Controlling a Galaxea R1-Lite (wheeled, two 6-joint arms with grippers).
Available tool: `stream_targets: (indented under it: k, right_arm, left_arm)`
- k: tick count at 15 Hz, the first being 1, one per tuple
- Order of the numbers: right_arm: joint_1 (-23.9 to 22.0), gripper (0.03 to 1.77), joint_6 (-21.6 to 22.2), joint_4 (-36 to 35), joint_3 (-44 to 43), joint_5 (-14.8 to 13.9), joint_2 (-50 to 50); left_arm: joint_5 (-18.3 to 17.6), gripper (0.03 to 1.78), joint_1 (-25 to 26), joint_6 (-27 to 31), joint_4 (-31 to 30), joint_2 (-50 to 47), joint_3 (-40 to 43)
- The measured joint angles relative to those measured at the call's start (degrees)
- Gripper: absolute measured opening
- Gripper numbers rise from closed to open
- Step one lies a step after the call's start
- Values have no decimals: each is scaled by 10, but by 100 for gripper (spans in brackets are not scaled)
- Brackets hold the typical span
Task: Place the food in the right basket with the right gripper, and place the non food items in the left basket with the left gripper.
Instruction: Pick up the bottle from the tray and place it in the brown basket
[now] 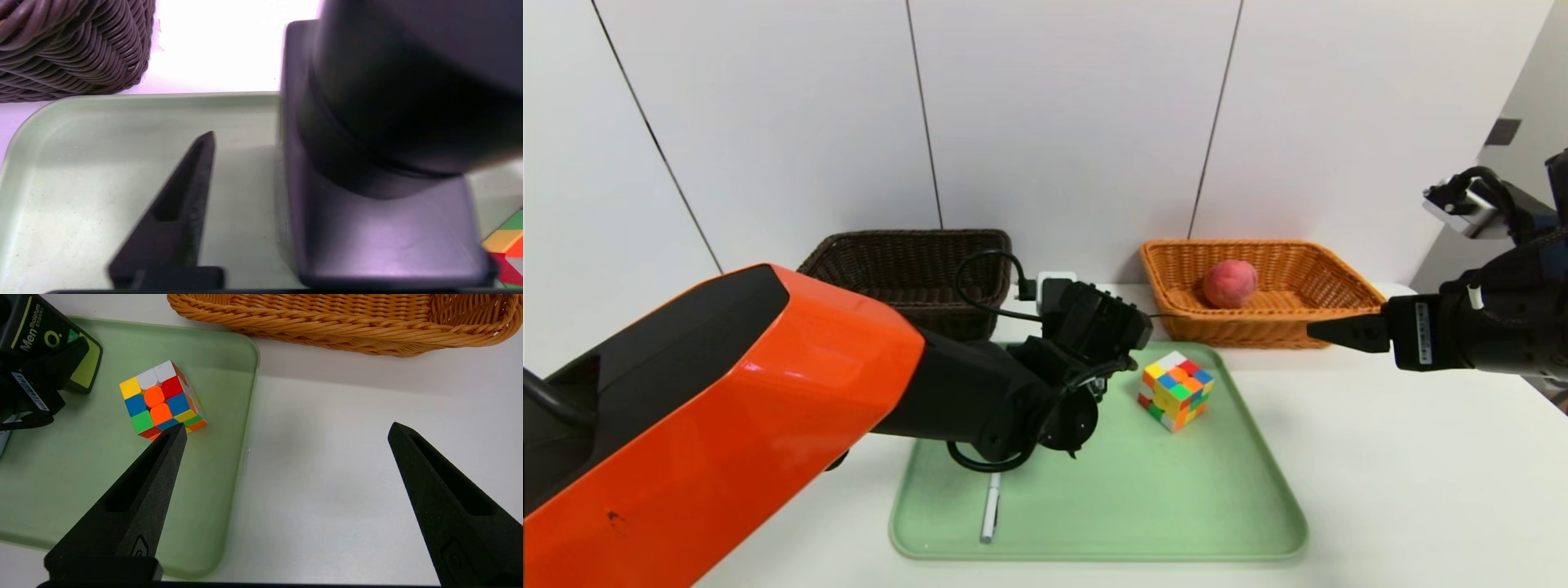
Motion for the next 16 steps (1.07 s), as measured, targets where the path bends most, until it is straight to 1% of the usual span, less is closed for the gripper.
stream_targets:
  k: [1, 3, 4, 12, 16]
  right_arm:
    - [0, 170, 0, 0, 1, 0, 0]
    - [0, 170, 0, 0, 2, 1, 0]
    - [0, 170, 0, 0, 2, 2, 0]
    - [0, 170, 1, 0, 6, 4, 2]
    - [-1, 170, 3, 1, 9, 3, 2]
  left_arm:
    - [0, 97, 0, 0, 0, 1, 0]
    - [0, 79, 0, 1, 1, 1, -1]
    - [-1, 63, 0, 2, 1, 1, -1]
    - [-3, 62, -1, 15, 7, -17, 0]
    - [-14, 62, -19, 24, 44, -55, 2]
